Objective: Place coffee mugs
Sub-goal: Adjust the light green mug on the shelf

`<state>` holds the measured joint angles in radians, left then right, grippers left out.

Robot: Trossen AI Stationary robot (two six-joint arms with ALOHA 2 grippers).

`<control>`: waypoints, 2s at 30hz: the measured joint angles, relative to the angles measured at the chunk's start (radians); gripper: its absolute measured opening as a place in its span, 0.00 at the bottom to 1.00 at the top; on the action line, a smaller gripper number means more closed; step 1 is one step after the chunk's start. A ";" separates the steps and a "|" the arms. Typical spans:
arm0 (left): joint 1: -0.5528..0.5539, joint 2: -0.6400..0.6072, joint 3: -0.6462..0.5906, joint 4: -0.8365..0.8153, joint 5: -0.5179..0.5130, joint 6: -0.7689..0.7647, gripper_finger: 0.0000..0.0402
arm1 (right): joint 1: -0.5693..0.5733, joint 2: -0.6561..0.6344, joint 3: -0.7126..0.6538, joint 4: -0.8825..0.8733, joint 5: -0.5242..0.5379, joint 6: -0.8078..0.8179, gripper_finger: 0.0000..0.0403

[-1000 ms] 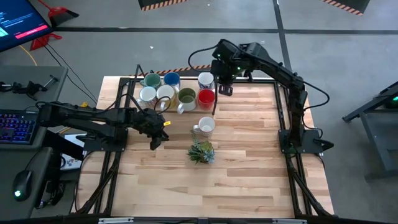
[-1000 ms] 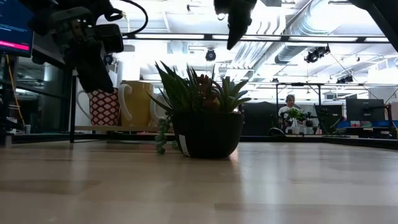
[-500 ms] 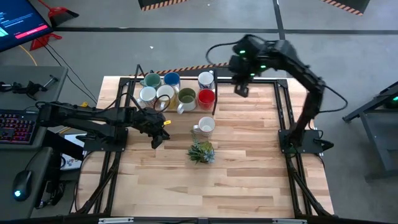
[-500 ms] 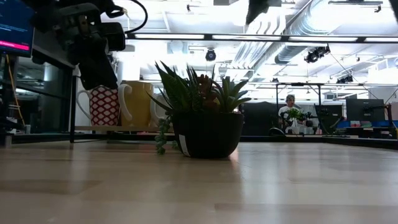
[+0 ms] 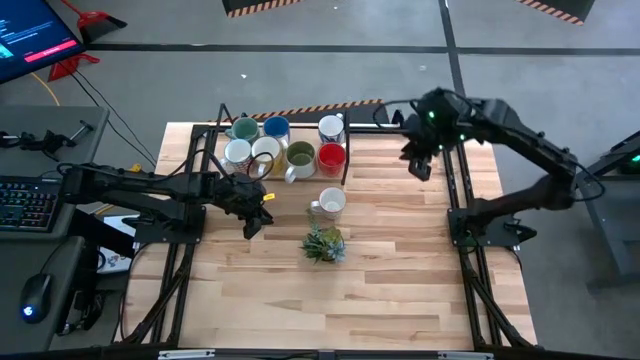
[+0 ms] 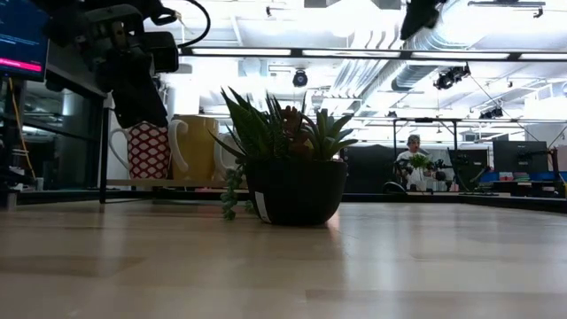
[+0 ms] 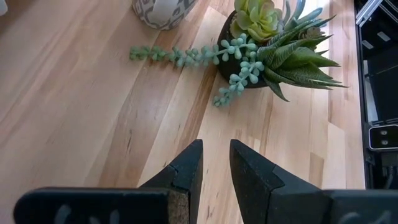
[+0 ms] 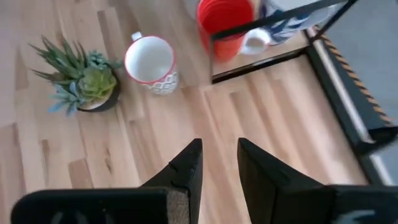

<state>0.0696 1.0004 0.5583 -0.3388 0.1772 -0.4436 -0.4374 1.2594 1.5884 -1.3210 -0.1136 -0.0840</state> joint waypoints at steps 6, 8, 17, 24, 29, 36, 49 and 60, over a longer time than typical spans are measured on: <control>0.000 0.000 0.000 0.000 0.000 0.001 0.18 | 0.000 -0.156 -0.358 0.249 -0.036 0.111 0.19; 0.000 0.000 0.000 0.000 0.000 0.001 0.18 | 0.000 -0.192 -0.463 0.330 -0.064 0.167 0.19; 0.000 0.000 0.000 0.002 -0.001 -0.005 0.18 | 0.069 -0.279 -0.879 0.813 -0.189 0.365 0.19; 0.000 0.000 0.000 0.070 -0.002 -0.035 0.18 | 0.179 -0.280 -1.111 1.315 -0.127 0.370 0.19; 0.000 0.000 0.000 0.084 0.012 -0.003 0.18 | 0.200 -0.280 -1.216 1.440 -0.057 0.446 0.19; 0.001 -0.042 0.001 0.025 0.137 0.050 0.18 | 0.196 -0.280 -1.232 1.566 -0.048 0.536 0.19; 0.002 -0.383 -0.043 -0.270 0.092 0.074 0.18 | 0.196 -0.280 -1.232 1.604 -0.035 0.591 0.19; 0.002 -0.655 -0.137 -0.235 -0.033 -0.032 0.18 | 0.196 -0.279 -1.227 1.704 -0.026 0.708 0.33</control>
<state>0.0715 0.3456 0.4209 -0.5734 0.1439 -0.4759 -0.2417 0.9802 0.3618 0.3826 -0.1393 0.6239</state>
